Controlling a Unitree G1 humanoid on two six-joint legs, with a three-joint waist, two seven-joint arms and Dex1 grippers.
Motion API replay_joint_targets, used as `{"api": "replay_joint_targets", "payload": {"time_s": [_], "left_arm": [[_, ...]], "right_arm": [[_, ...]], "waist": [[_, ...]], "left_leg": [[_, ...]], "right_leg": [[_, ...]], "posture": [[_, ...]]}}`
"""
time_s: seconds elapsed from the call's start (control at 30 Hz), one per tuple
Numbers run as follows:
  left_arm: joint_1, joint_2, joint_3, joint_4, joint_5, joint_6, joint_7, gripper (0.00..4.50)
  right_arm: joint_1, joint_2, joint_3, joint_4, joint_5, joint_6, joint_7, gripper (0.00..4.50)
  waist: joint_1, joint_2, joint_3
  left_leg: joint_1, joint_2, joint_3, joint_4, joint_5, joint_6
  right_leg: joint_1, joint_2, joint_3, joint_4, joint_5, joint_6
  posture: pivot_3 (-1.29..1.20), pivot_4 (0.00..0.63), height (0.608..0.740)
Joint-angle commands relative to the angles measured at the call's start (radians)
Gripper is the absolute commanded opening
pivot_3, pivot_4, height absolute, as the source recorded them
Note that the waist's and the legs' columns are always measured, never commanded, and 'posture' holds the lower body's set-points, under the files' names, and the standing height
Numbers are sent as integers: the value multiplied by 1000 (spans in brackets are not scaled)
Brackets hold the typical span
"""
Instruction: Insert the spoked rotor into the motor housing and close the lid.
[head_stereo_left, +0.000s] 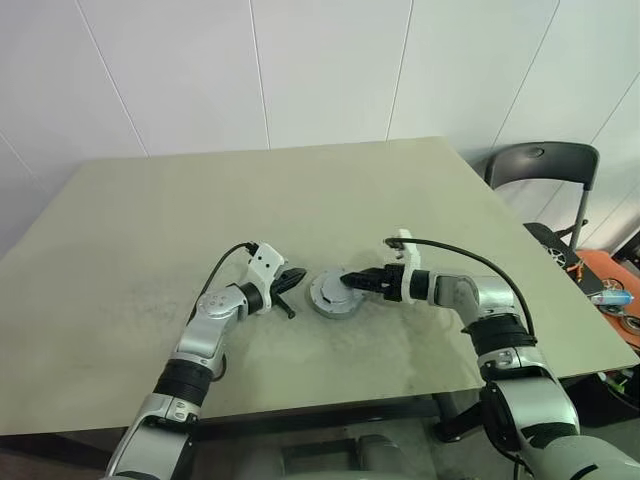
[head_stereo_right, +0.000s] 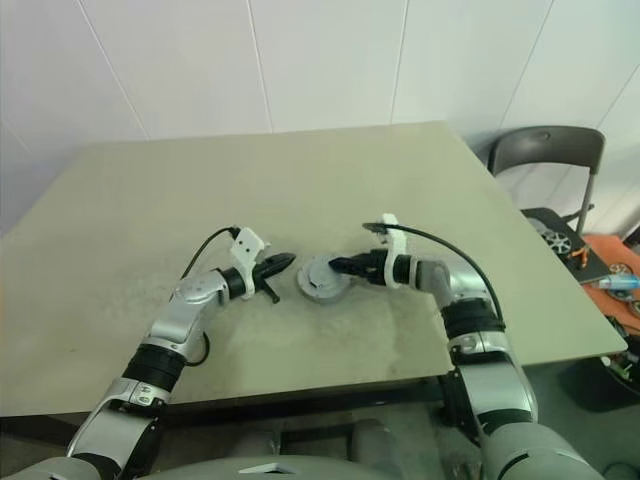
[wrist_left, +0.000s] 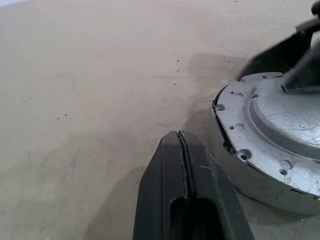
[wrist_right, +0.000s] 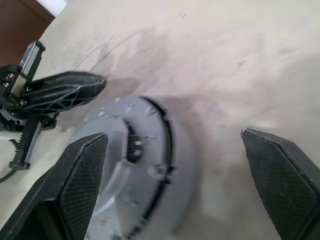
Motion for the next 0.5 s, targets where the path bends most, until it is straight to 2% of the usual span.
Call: {"api": "replay_joint_targets", "payload": {"time_s": [0.03,0.17,0.3,0.4,0.5], "left_arm": [[-19,1,16,-15,-3,-14,-4,0],[-20,2,18,-13,-3,-15,-6,0],[-24,0,19,-7,0,-23,-4,0],[-29,0,21,-2,0,-27,-3,0],[-25,5,30,-17,-12,-21,-8,0]], "right_arm": [[-17,-69,17,-73,-25,-87,86,4458],[-21,-95,9,-170,-26,-177,113,4458],[-13,-89,94,-326,-70,-191,107,4458],[-17,-56,140,-336,-113,-184,52,4458],[7,-49,194,-357,-138,-177,57,4458]], "waist": [[0,0,0],[-4,1,1],[-1,2,2],[1,2,2],[4,2,2]], "left_leg": [[-2,0,0,0,0,0],[-9,0,0,0,0,0],[-10,0,-1,0,0,0],[-10,0,-1,1,0,0],[-11,-1,-1,2,0,0]], "right_leg": [[-1,0,0,0,0,1],[-9,0,0,1,1,1],[-11,0,0,2,1,1],[-10,0,0,1,1,1],[-10,0,0,1,1,1]], "posture": [[0,0,740],[0,0,740],[0,0,740],[0,0,740],[0,0,740]]}}
